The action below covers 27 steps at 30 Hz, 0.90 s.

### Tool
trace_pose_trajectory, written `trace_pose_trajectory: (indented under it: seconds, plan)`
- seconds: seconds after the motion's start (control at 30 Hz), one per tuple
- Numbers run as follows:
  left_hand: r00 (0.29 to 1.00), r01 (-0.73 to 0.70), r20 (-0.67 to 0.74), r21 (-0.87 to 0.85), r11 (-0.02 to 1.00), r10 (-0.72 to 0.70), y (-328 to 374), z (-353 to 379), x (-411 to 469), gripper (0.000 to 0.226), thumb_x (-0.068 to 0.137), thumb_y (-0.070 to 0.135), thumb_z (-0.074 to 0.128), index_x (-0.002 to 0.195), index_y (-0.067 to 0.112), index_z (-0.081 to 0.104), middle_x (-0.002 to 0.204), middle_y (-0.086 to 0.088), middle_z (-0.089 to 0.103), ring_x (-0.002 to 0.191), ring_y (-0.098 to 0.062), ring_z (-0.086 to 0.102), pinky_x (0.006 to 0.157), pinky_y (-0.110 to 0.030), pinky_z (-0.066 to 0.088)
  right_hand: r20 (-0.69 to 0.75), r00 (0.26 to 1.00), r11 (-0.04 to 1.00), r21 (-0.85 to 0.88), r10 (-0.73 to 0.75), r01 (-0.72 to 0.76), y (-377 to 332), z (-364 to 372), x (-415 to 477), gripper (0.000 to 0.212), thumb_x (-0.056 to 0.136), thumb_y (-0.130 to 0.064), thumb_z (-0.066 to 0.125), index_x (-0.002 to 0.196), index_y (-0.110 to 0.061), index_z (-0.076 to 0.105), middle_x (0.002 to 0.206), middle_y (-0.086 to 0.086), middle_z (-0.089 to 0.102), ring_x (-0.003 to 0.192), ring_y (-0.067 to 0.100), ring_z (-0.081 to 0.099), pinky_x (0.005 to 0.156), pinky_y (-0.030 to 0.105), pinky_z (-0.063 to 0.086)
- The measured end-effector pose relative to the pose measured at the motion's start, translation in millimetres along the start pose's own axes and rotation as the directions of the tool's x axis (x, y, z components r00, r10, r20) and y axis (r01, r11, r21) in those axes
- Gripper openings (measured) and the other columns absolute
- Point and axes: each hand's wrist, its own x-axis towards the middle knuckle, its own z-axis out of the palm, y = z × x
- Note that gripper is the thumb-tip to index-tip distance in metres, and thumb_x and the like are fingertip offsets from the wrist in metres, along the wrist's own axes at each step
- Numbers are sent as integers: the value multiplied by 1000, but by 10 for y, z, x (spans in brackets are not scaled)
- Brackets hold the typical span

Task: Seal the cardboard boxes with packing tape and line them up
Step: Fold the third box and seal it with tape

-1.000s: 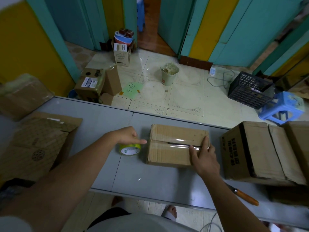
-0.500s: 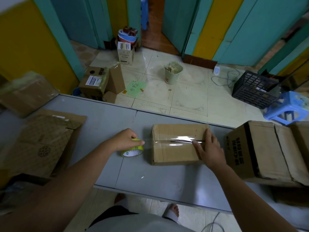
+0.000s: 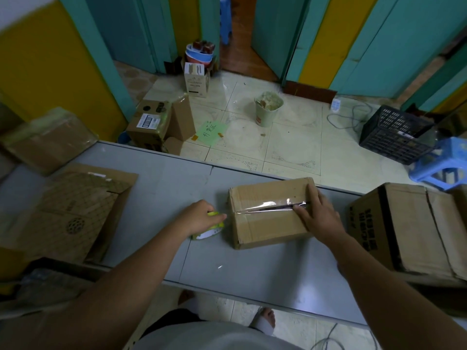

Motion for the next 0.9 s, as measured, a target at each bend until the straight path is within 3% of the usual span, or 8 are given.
trace_pose_trajectory:
  seconds: [0.13, 0.27, 0.37, 0.47, 0.53, 0.67, 0.73, 0.9]
  plan:
    - [999, 21, 24, 52, 998, -23, 117, 15, 51, 49, 87, 61, 75, 66, 21, 56, 63, 5, 58, 63, -16, 59, 60, -32, 42, -6, 1000, 999, -36, 24, -24, -18, -15, -10, 86, 91, -84, 38, 158, -54, -7, 171, -4, 23, 148, 38, 35, 111, 68, 34]
    - [998, -20, -51, 45, 999, 23, 128, 96, -6, 35, 90, 51, 77, 103, 26, 56, 101, -1, 65, 93, -22, 65, 85, -41, 56, -66, 995, 997, 11, 76, -76, -48, -12, -143, 80, 89, -89, 35, 155, -63, -2, 171, -3, 23, 151, 38, 32, 113, 70, 28]
    - [994, -97, -41, 25, 995, 98, 137, 183, -21, 37, 95, 42, 74, 119, 31, 48, 106, 2, 64, 98, -22, 65, 86, -40, 55, -160, 963, 940, 299, 219, -164, -9, 20, -402, 76, 93, -86, 34, 159, -57, 12, 169, 1, 28, 153, 31, 32, 119, 65, 27]
    - [983, -176, -47, 31, 984, 177, 174, 226, 15, 37, 96, 34, 73, 126, 36, 51, 117, 1, 67, 110, -22, 66, 88, -40, 54, -183, 916, 827, 519, 356, -217, 151, 9, -781, 61, 103, -70, 33, 151, -35, 47, 149, 6, 53, 143, 30, 47, 112, 53, 44]
    - [978, -198, -62, 23, 980, 199, 167, 226, 44, 37, 95, 30, 74, 126, 34, 55, 124, -3, 68, 116, -24, 66, 94, -45, 56, -168, 911, 834, 490, 377, -255, 305, 37, -1078, 34, 109, -55, 37, 124, -36, 61, 120, -3, 64, 125, 30, 59, 92, 39, 52]
    - [977, -207, -55, -3, 978, 207, 151, 215, 44, 36, 97, 29, 74, 126, 37, 54, 125, 1, 67, 117, -24, 65, 89, -41, 54, -143, 920, 906, 281, 365, -316, 695, 207, -1603, 43, 107, -32, 55, 145, -13, 53, 142, 11, 57, 130, 30, 57, 105, 40, 48]
    - [974, -224, -48, -31, 974, 223, 170, 238, 45, 36, 97, 26, 74, 124, 37, 53, 118, 6, 67, 113, -22, 66, 81, -34, 50, -175, 933, 934, 237, 313, -269, 784, 226, -1759, 42, 103, -18, 62, 144, -12, 54, 141, 11, 58, 125, 29, 60, 102, 40, 51]
    - [981, -194, 16, -61, 979, 195, 318, 343, 49, 37, 99, 25, 73, 130, 28, 53, 123, -1, 69, 113, -24, 65, 95, -46, 53, -340, 875, 937, 187, 345, -296, 922, 189, -1997, 34, 92, -1, 70, 125, -6, 70, 125, 14, 66, 111, 35, 66, 94, 38, 52]
